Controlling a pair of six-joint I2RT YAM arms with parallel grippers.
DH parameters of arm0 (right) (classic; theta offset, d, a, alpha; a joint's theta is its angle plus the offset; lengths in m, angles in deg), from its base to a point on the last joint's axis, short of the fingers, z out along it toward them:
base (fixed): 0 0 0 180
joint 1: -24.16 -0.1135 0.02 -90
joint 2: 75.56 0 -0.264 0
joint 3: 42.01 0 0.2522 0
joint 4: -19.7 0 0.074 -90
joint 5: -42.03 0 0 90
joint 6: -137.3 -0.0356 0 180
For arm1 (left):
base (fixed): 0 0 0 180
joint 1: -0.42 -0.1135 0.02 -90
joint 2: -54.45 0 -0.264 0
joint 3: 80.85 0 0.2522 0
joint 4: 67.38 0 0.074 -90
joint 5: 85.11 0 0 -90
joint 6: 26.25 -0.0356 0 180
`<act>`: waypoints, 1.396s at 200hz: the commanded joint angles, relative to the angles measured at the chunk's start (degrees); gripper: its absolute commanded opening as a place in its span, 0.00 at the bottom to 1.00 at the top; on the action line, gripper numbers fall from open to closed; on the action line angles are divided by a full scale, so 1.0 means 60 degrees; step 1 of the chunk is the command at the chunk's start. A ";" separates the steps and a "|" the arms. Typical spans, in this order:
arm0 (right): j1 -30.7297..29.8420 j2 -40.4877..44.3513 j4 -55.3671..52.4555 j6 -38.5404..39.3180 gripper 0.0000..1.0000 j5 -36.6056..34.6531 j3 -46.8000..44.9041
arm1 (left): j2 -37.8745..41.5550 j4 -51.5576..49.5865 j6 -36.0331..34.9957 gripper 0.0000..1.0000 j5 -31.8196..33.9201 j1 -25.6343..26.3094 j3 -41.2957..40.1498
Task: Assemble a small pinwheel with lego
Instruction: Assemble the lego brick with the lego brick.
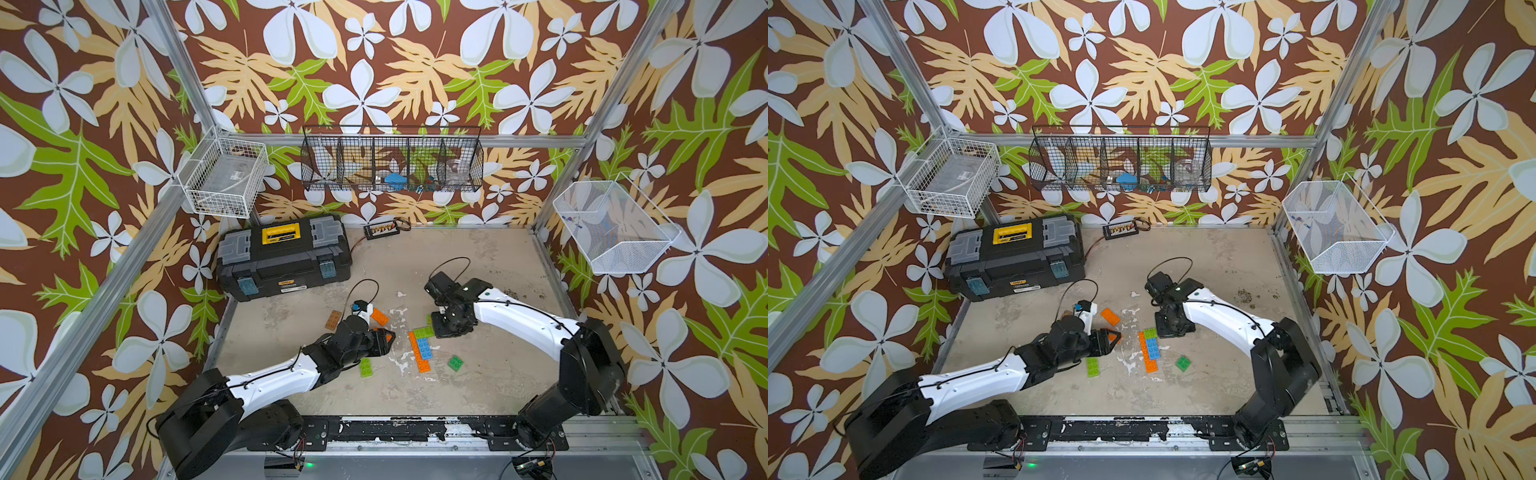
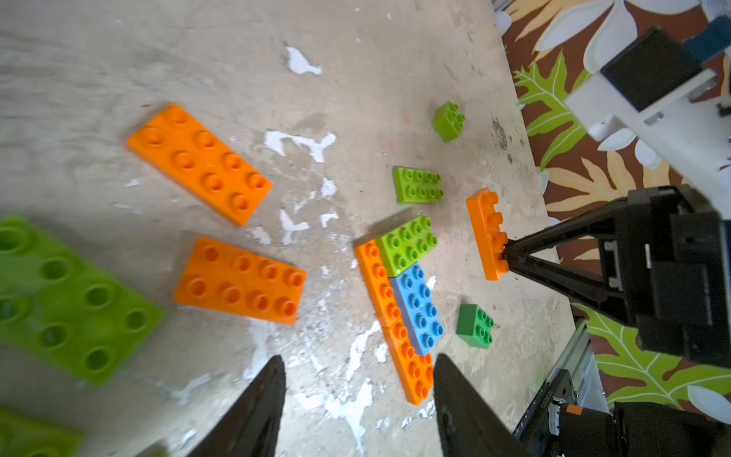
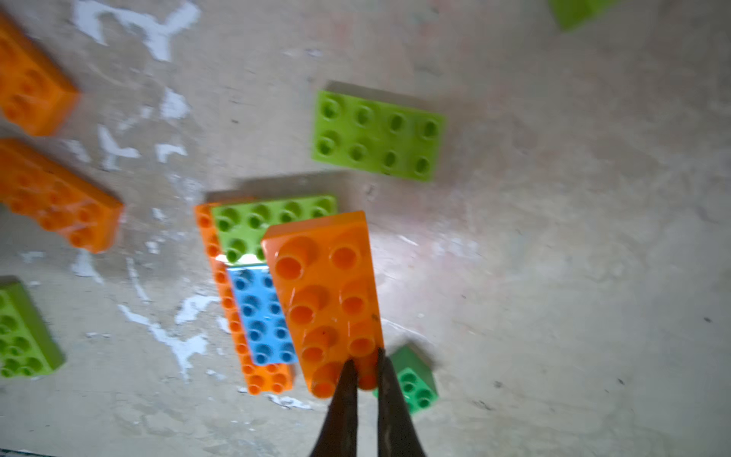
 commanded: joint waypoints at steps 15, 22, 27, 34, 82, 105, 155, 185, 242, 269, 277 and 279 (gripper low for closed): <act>-0.0621 -0.1137 -0.0083 -0.0540 0.09 0.0211 0.1347 | 0.0968 0.0431 0.0584 0.61 -0.1044 -0.1104 -0.0970; -0.0717 -0.1366 -0.0112 -0.0557 0.09 0.0235 0.1542 | 0.1086 0.0435 0.0625 0.61 -0.1136 -0.1259 -0.1108; -0.0781 -0.1498 -0.0131 -0.0577 0.09 0.0256 0.1659 | 0.1169 0.0415 0.0643 0.61 -0.1187 -0.1331 -0.1175; -0.0863 -0.1656 -0.0122 -0.0607 0.08 0.0314 0.1768 | 0.1292 0.0386 0.0640 0.61 -0.1192 -0.1391 -0.1239; -0.1152 -0.2265 0.0096 -0.0798 0.08 0.0620 0.1914 | 0.1409 0.0237 0.0541 0.61 -0.1215 -0.1440 -0.1271; -0.1156 -0.2356 0.0144 -0.0832 0.08 0.0604 0.1838 | 0.1358 0.0281 0.0527 0.61 -0.1280 -0.1440 -0.1304; -0.1154 -0.2635 0.0268 -0.0897 0.08 0.0514 0.1741 | 0.1336 0.0281 0.0482 0.61 -0.1338 -0.1440 -0.1330; -0.1156 -0.2805 0.0202 -0.0913 0.08 0.0217 0.1759 | 0.1293 0.0325 0.0468 0.61 -0.1356 -0.1440 -0.1310; -0.1155 -0.2814 0.0109 -0.0955 0.08 -0.0037 0.1765 | 0.1144 0.0383 0.0424 0.61 -0.1397 -0.1437 -0.1297; -0.1154 -0.2828 0.0040 -0.0952 0.08 -0.0224 0.1827 | 0.1048 0.0467 0.0435 0.61 -0.1441 -0.1441 -0.1267; -0.1154 -0.2851 0.0032 -0.0948 0.08 -0.0266 0.1823 | 0.0998 0.0497 0.0439 0.61 -0.1457 -0.1440 -0.1245; -0.1154 -0.2860 0.0033 -0.0946 0.08 -0.0284 0.1824 | 0.1001 0.0500 0.0439 0.61 -0.1456 -0.1440 -0.1246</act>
